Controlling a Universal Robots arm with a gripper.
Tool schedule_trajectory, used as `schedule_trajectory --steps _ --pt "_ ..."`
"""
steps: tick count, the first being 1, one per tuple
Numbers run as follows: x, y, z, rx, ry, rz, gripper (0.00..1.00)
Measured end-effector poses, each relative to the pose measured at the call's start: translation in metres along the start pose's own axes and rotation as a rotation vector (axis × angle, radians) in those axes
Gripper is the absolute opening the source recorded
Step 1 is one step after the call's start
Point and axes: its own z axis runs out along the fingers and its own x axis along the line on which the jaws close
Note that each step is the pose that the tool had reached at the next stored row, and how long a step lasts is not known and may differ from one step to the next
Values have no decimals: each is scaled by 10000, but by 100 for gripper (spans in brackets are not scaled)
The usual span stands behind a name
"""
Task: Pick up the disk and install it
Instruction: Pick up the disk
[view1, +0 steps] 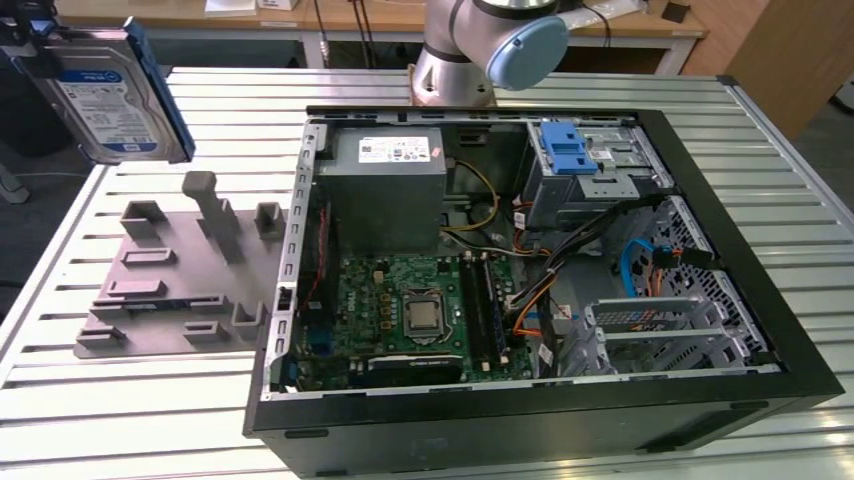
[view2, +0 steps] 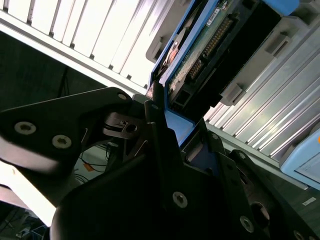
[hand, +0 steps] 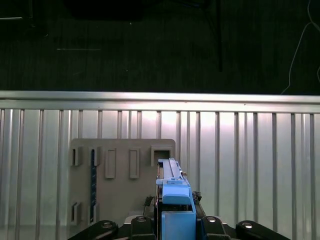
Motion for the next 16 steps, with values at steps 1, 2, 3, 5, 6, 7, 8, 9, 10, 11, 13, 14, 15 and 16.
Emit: schedule_trajectory --steps 1,2,3,5,6,7,8,9,10,11,13,14,15,16 --pt "0 0 -7 0 -5 0 36" --pt "-1 0 -15 -1 -8 0 36" --pt "-1 0 -23 -1 -10 -1 36" --pt "-1 1 -41 -1 -15 -1 36" --pt "-1 2 -50 1 -19 -1 36" --pt "-1 2 -59 0 -20 -1 36" --pt "-2 2 -67 -1 -21 -1 36" --pt "-2 3 -75 0 -23 -1 36" --pt "-2 3 -82 1 -25 -1 36" --pt "-2 3 -89 1 -26 -1 36" --pt "-2 3 -104 0 -28 -2 36" --pt "-2 3 -111 0 -29 -2 36" --pt "-3 4 -119 0 -31 -2 36" --pt "-3 4 -126 0 -32 -2 36"
